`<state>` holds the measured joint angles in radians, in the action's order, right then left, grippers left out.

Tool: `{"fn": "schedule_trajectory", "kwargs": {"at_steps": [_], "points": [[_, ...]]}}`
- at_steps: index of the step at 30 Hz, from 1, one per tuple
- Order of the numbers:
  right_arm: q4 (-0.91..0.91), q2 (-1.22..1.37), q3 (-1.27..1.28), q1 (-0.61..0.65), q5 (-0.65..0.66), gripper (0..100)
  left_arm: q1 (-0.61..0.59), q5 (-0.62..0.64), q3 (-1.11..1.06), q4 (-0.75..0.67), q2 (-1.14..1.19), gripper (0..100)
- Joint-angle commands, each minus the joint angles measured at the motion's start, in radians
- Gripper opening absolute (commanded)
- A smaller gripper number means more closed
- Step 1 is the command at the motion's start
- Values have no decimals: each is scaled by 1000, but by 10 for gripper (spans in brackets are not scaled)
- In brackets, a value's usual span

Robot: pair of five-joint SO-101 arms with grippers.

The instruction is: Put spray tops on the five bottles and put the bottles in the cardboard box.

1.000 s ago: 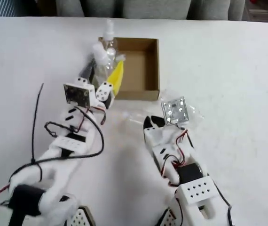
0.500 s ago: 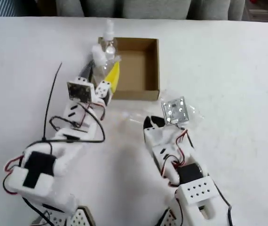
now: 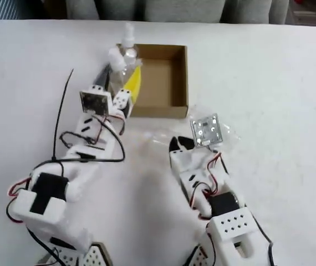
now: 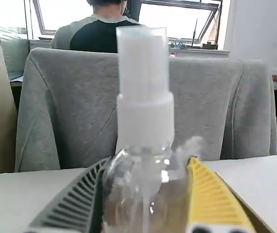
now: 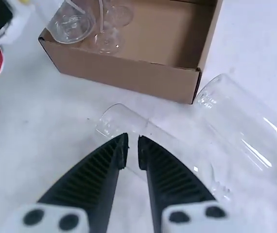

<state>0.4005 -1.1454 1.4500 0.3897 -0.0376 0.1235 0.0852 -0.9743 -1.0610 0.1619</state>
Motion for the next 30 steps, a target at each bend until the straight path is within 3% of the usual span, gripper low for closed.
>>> {"fn": "schedule_trajectory", "kwargs": {"at_steps": [1,30], "points": [[-4,-10,-6,7,15,18,15,-2,52,-29,-2,21],[-84,-8,34,7,71,16,15,-9,284,-100,291,21]]}}
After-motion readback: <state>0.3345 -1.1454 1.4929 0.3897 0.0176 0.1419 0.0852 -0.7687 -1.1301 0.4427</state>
